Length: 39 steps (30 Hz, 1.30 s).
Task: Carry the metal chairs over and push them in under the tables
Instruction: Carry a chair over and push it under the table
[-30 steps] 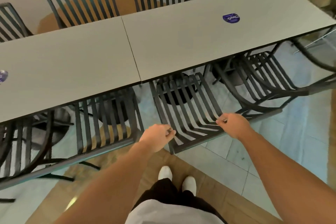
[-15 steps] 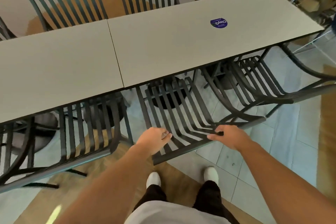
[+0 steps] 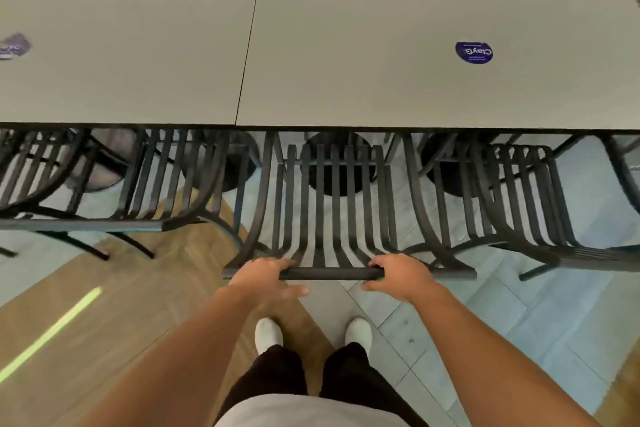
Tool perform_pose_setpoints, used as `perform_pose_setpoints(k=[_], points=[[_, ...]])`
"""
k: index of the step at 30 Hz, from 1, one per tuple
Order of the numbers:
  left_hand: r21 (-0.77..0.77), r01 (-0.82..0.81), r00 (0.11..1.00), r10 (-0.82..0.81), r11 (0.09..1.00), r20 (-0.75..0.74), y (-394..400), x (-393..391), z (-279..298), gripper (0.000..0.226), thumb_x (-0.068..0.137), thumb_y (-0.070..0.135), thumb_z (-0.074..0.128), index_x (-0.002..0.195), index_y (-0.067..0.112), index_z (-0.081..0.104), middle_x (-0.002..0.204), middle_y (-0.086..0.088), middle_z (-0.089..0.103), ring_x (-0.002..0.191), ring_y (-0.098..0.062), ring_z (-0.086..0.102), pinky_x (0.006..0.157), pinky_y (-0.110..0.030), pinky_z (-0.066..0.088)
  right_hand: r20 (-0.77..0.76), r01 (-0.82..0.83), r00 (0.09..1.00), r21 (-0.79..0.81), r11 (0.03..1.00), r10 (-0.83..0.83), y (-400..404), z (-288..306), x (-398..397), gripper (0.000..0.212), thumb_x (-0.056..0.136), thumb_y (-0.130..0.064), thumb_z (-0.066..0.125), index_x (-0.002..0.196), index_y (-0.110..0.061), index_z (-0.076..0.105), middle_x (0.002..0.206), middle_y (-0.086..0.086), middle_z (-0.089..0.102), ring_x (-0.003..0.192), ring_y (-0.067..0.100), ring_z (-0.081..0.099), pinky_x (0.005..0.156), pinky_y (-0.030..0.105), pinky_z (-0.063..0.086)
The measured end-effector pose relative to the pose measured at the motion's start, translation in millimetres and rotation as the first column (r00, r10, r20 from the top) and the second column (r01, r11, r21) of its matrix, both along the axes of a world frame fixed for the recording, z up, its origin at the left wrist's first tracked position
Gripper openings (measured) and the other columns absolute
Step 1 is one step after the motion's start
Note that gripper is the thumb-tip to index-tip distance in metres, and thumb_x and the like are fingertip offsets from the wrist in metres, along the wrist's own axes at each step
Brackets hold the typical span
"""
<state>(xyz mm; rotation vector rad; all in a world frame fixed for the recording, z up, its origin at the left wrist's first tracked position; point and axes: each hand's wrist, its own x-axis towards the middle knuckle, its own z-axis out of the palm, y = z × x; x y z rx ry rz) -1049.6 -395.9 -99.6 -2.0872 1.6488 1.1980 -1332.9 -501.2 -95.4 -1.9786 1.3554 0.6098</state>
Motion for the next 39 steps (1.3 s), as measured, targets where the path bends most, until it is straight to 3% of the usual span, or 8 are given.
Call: perform_pose_setpoints(k=[4,7,12,16,21,39], points=[[-0.048,0.079,0.985,-0.071,0.996,0.160,-1,-8,-13,0.060,0.100,0.047,0.059,0.156,0.038,0.038,0.154,0.003,0.049,0.143,-0.023,0.043,0.120,-0.043,0.028,-0.021,-0.084,0.996,-0.082,0.993,0.083,0,-14,1,0.035,0.088,-0.057,0.064,0.117,-0.039,0.068,0.100,-0.010,0.067,0.099,0.015,0.062,0.075,0.032,0.048],[-0.037,0.052,0.975,-0.042,0.998,0.219,-7,-12,-22,0.051,0.102,0.037,0.058,0.152,0.039,0.044,0.147,0.003,0.056,0.136,-0.023,0.050,0.117,-0.042,0.034,-0.055,-0.131,0.991,-0.150,0.980,0.124,0,-19,3,0.028,0.093,-0.048,0.059,0.119,-0.040,0.068,0.101,-0.010,0.069,0.100,0.018,0.064,0.076,0.033,0.046],[-0.033,0.052,0.965,-0.041,0.998,0.260,-20,-18,-32,0.050,0.104,0.020,0.055,0.149,0.043,0.049,0.135,0.002,0.063,0.123,-0.023,0.059,0.112,-0.042,0.043,-0.069,-0.143,0.989,-0.180,0.973,0.132,-9,-23,-4,0.035,0.097,-0.038,0.055,0.131,-0.044,0.063,0.106,-0.010,0.070,0.101,0.018,0.065,0.078,0.033,0.045],[-0.025,0.057,0.968,-0.049,0.998,0.245,-38,-20,-37,0.053,0.103,0.017,0.057,0.149,0.043,0.049,0.133,0.002,0.064,0.123,-0.023,0.058,0.110,-0.043,0.045,-0.083,-0.129,0.990,-0.177,0.976,0.116,-28,-21,-7,0.039,0.098,-0.041,0.055,0.136,-0.047,0.059,0.109,-0.010,0.070,0.106,0.019,0.064,0.085,0.034,0.047],[-0.051,0.054,0.969,-0.040,0.997,0.242,-61,-25,-39,0.047,0.103,0.021,0.058,0.145,0.042,0.053,0.128,0.001,0.065,0.122,-0.024,0.058,0.109,-0.044,0.045,-0.107,-0.112,0.990,-0.172,0.979,0.094,-49,-21,-10,0.042,0.098,-0.043,0.055,0.139,-0.048,0.057,0.109,-0.010,0.069,0.103,0.019,0.064,0.083,0.033,0.047],[-0.039,0.104,0.943,-0.086,0.994,0.320,-101,-22,-37,0.052,0.104,0.017,0.057,0.149,0.041,0.047,0.136,-0.002,0.061,0.134,-0.030,0.049,0.116,-0.048,0.037,-0.116,-0.093,0.990,-0.160,0.983,0.075,-86,-25,-2,0.044,0.098,-0.031,0.057,0.140,-0.045,0.057,0.120,-0.012,0.068,0.108,0.019,0.064,0.094,0.036,0.051]])
